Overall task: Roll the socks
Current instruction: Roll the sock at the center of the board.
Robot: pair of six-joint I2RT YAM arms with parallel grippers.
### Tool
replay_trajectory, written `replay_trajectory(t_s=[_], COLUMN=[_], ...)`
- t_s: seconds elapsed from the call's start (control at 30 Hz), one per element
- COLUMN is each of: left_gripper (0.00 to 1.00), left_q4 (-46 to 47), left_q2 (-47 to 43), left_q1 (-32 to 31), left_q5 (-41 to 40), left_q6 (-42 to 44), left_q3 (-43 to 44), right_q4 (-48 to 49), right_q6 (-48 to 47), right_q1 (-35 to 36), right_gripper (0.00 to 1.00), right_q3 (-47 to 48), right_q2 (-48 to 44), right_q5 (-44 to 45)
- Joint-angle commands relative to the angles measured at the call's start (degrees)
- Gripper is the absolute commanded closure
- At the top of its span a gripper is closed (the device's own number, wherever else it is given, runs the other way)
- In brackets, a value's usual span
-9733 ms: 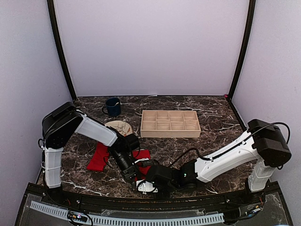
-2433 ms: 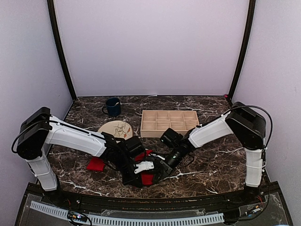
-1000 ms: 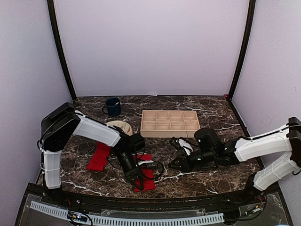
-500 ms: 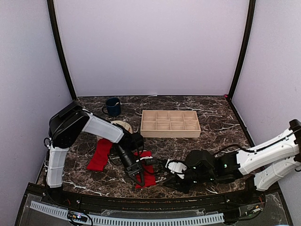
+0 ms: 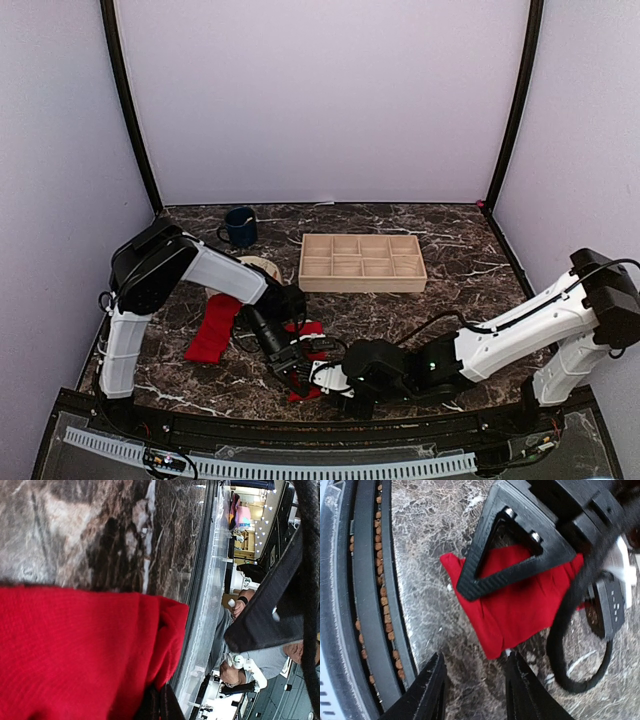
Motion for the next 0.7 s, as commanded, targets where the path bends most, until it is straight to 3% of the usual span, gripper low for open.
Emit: replay_trajectory(t_s=[0.0, 0.67], left_gripper=[1.0, 1.0], left_q4=[-2.47, -3.81], left_q2=[1.02, 2.74], left_q1=[0.51, 1.04], left_q5=[2.14, 4.35], left_q6=[2.41, 3.93], left_q3=[1.59, 1.75], right_q4=[-0.61, 0.39], right_q6=[-5.2, -11.22], right_q1=[0.65, -1.16], right_gripper=[0.61, 0.66], right_q3=[4.17, 6.07], right_q2=[3.61, 10.88], right_q5=[2.65, 2.82])
